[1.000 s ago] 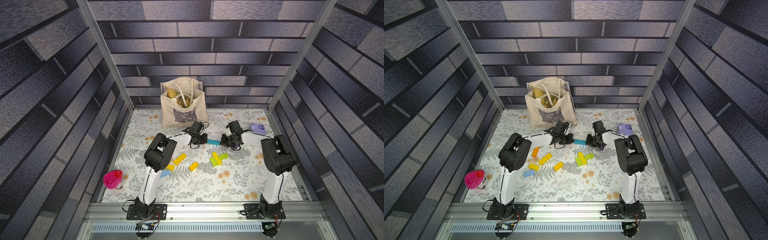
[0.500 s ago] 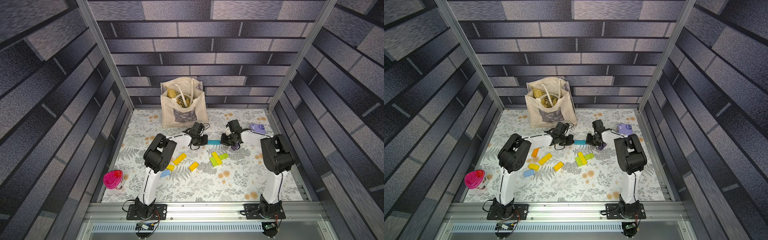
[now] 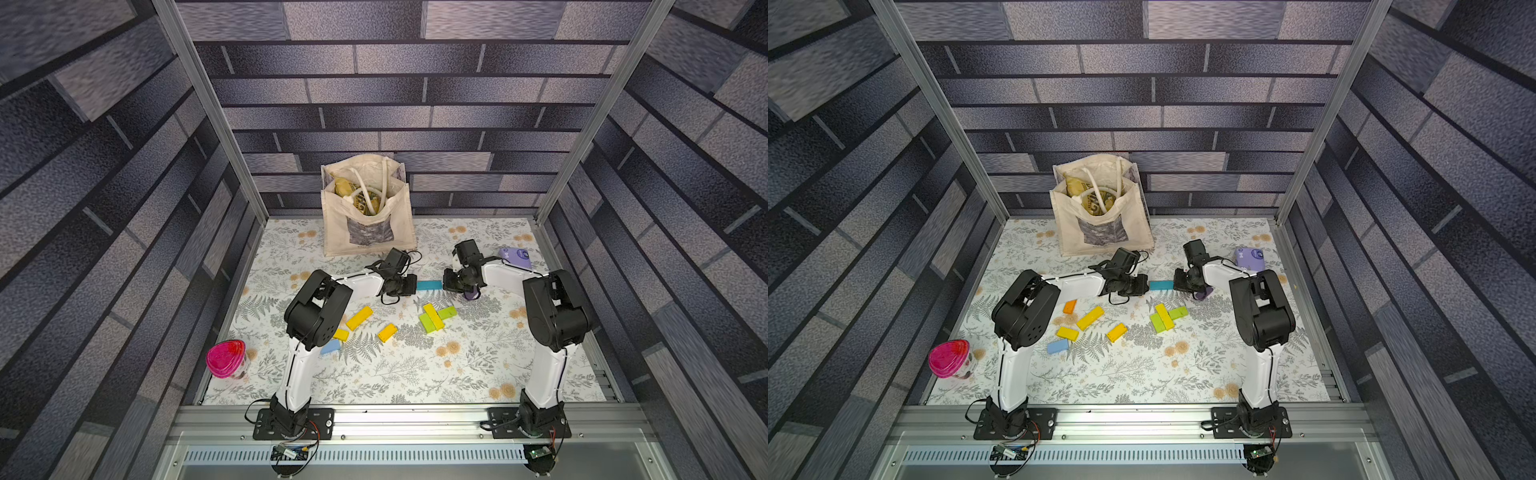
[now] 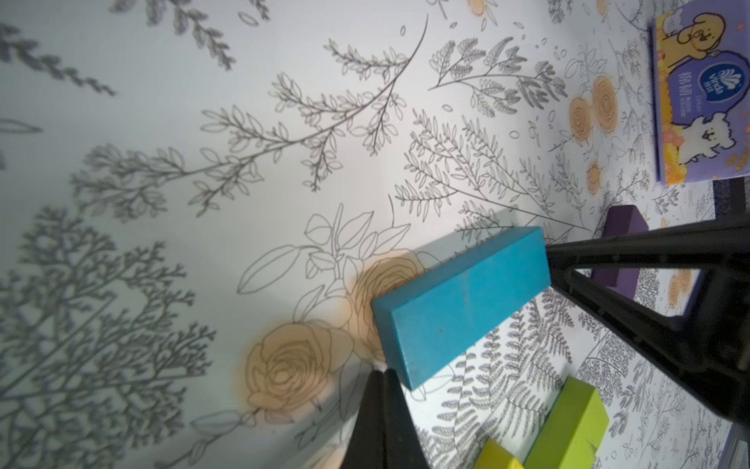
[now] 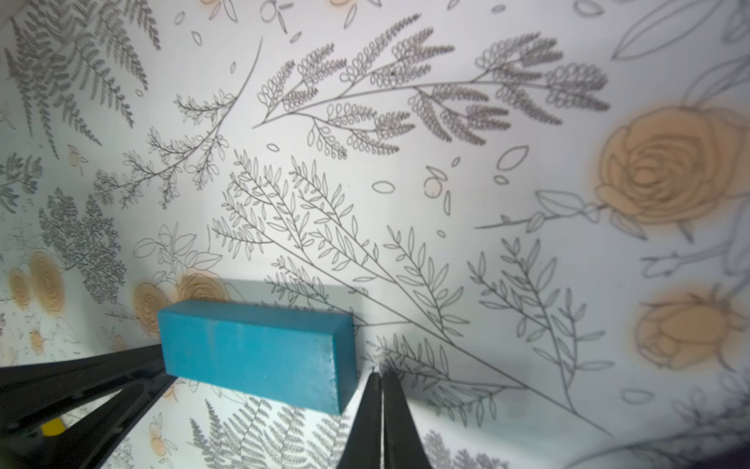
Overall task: Assemble the letter p with building blocks
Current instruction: Adjust the building block at the center of the board, then assemble the building block at the center of the board.
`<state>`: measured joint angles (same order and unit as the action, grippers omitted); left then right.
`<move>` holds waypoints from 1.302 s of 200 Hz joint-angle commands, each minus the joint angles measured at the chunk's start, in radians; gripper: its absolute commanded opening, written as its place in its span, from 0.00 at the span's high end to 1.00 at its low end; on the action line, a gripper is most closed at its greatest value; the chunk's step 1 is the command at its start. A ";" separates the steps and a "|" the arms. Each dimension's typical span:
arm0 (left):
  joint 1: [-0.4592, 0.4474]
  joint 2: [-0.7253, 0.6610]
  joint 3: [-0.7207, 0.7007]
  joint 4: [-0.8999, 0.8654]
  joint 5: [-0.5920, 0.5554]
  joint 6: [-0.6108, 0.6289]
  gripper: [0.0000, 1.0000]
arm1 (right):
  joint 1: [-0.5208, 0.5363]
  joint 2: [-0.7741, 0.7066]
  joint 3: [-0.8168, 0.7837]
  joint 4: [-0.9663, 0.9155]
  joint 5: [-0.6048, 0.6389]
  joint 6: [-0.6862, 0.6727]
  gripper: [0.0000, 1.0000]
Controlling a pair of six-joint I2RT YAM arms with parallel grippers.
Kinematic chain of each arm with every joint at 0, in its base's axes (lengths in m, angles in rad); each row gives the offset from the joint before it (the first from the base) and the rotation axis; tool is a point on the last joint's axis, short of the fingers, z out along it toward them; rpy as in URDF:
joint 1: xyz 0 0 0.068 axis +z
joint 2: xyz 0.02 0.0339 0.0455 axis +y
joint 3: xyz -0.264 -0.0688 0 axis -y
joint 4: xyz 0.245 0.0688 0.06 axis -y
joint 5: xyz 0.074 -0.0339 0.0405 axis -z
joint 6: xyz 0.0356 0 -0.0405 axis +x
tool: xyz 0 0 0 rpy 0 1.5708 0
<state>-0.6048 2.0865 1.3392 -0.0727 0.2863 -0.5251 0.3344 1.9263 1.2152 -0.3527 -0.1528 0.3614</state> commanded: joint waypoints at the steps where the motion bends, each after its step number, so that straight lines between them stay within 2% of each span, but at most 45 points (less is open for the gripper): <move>1: -0.005 -0.096 -0.032 -0.008 -0.067 0.007 1.00 | 0.006 -0.082 -0.002 -0.089 0.077 -0.037 0.86; 15: -0.006 -0.124 -0.044 -0.009 -0.097 0.019 1.00 | 0.006 -0.117 -0.002 -0.114 0.107 -0.044 0.80; 29: -0.009 -0.161 -0.067 0.003 -0.126 0.033 0.99 | 0.005 -0.147 -0.004 -0.147 0.158 -0.042 0.65; 50: -0.022 -0.226 -0.122 0.060 -0.172 0.053 0.86 | -0.001 -0.177 -0.010 -0.191 0.212 -0.030 0.50; 72: -0.032 -0.263 -0.137 0.084 -0.176 0.087 0.65 | -0.012 -0.182 -0.022 -0.207 0.234 -0.013 0.43; 86: -0.034 -0.277 -0.137 0.083 -0.174 0.106 0.57 | -0.019 -0.178 -0.031 -0.205 0.253 -0.002 0.41; 108: -0.036 -0.303 -0.143 0.082 -0.183 0.134 0.49 | -0.033 -0.167 -0.037 -0.206 0.254 0.013 0.37; 171: -0.039 -0.321 -0.163 0.083 -0.184 0.160 0.47 | -0.073 -0.121 -0.046 -0.202 0.233 0.035 0.30; 201: -0.039 -0.314 -0.167 0.085 -0.180 0.157 0.60 | -0.091 -0.094 -0.051 -0.168 0.218 0.047 0.29; 260: -0.039 -0.302 -0.164 0.079 -0.188 0.155 0.56 | -0.101 -0.026 -0.041 -0.136 0.191 0.058 0.29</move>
<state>-0.6403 1.7996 1.1870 0.0082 0.1139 -0.3893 0.2390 1.8641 1.1797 -0.4999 0.0574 0.4053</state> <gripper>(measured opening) 0.435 0.719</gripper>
